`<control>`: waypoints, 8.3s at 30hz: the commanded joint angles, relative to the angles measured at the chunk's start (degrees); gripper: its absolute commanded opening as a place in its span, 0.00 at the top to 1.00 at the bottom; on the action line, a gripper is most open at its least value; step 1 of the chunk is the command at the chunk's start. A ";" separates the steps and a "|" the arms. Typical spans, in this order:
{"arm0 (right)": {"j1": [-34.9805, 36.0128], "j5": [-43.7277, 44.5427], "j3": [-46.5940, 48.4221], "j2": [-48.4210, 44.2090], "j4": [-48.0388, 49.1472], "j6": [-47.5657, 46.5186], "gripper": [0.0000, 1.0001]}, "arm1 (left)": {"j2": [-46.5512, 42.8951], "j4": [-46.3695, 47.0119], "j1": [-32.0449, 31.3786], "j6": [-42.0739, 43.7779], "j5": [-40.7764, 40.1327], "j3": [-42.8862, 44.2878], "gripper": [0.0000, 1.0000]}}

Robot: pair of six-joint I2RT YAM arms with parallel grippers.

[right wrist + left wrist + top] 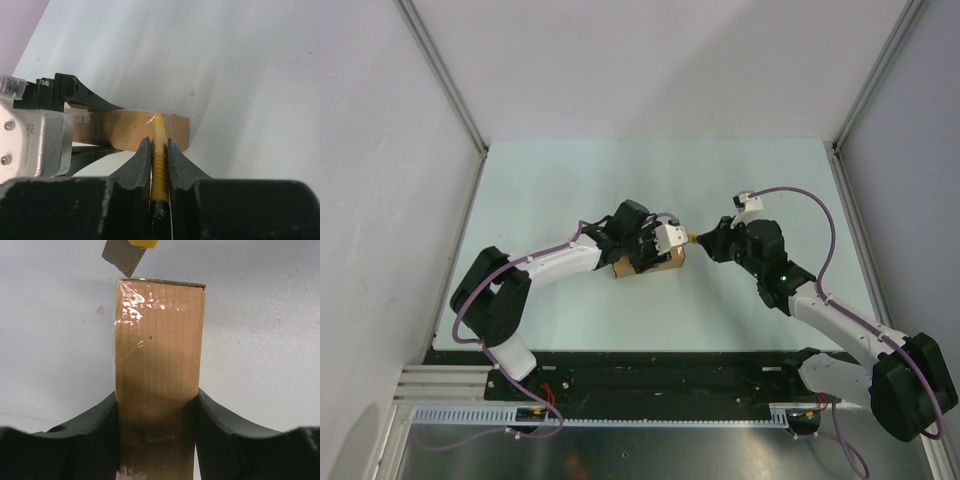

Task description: Unpack the express box

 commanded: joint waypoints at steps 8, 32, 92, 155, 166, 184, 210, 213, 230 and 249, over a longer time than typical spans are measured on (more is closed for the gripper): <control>-0.22 -0.06 -0.11 1.00 2.70 0.15 1.00 | 2.52 -5.81 0.08 0.14 0.97 -0.98 0.58; 0.92 -2.26 -0.20 0.92 -6.00 1.12 1.00 | 8.75 -11.61 0.87 -8.99 1.06 6.57 0.58; -4.18 -0.68 6.83 6.18 1.82 3.23 1.00 | 10.78 -12.84 -0.54 -7.77 -6.50 10.18 0.64; -2.95 -0.33 6.83 6.80 -2.13 2.44 1.00 | 10.43 -12.93 -0.62 -8.29 -6.59 9.21 0.67; -1.89 0.90 6.75 7.59 -4.42 0.24 1.00 | 10.78 -12.93 -0.62 -8.38 -6.85 9.30 0.68; -0.75 -0.95 4.55 1.88 -15.14 -0.02 1.00 | 14.03 -13.19 -0.36 -11.19 -9.75 11.06 0.72; -6.99 -2.27 3.05 -6.91 -16.46 -0.91 1.00 | 12.98 -14.34 -0.18 -11.90 -7.38 16.67 0.69; -8.30 -0.51 2.97 -4.98 -16.11 0.67 1.00 | 11.93 -14.16 -0.36 -12.25 -6.59 18.69 0.62; -15.34 2.48 3.06 11.37 -10.40 5.33 0.94 | 5.60 -13.72 -0.54 -10.05 1.32 20.81 0.00; -19.38 5.38 3.14 15.07 -14.61 9.99 0.24 | -13.65 4.56 -0.27 -13.39 -37.14 18.61 0.00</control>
